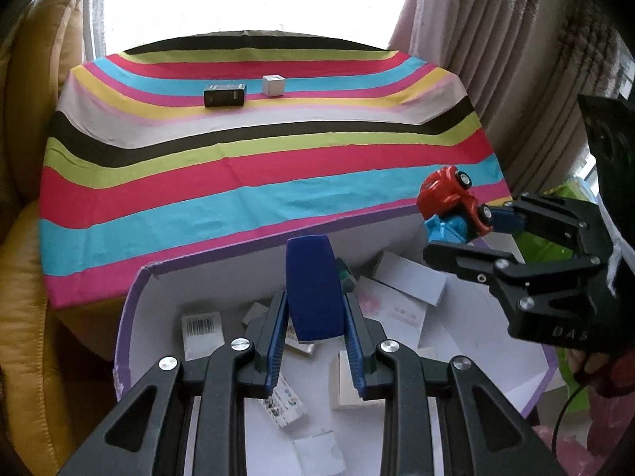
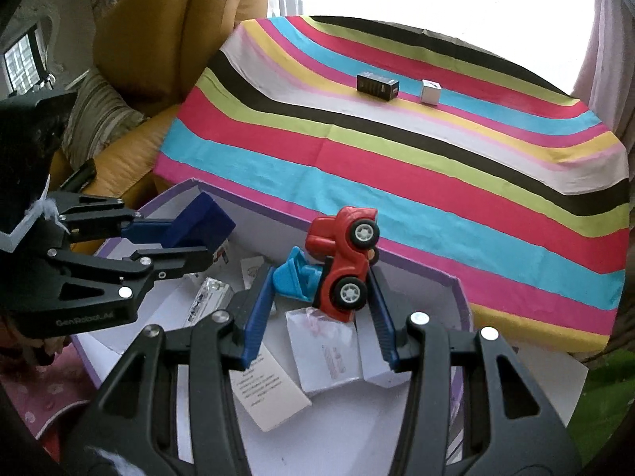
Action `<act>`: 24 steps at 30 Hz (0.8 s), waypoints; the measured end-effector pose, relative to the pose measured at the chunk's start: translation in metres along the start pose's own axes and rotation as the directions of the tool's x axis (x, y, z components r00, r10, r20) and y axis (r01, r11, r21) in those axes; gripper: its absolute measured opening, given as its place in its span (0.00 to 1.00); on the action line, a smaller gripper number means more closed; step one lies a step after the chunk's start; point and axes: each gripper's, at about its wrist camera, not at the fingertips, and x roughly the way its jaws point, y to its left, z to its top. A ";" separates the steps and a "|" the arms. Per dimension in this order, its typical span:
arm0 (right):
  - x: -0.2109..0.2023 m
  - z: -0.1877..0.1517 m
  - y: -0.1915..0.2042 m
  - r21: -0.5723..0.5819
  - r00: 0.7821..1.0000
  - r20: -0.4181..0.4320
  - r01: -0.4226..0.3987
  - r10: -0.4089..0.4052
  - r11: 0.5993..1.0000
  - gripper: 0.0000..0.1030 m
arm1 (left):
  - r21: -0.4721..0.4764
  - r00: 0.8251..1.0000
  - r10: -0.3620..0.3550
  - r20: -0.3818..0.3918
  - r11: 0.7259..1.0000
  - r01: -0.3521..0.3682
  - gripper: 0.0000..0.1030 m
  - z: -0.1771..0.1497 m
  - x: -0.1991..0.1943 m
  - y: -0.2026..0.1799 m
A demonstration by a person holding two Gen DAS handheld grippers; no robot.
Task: Organize rigid objects
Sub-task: 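Carry the toy car and navy box toward the white storage box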
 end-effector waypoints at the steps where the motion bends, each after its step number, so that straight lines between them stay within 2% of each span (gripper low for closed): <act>1: -0.002 -0.002 0.001 0.002 1.000 0.003 -0.001 0.001 1.000 0.49 | 0.008 1.000 0.002 0.004 1.000 -0.002 0.28 -0.003 -0.003 -0.002; 16: -0.028 -0.032 0.029 -0.062 1.000 0.008 -0.001 0.001 0.998 0.49 | 0.062 0.999 0.025 0.037 0.998 -0.027 0.28 -0.025 -0.032 -0.019; 24: -0.030 -0.041 0.043 -0.122 1.000 -0.008 0.015 -0.016 0.992 0.49 | 0.065 1.000 0.024 0.017 0.998 -0.026 0.28 -0.038 -0.031 -0.020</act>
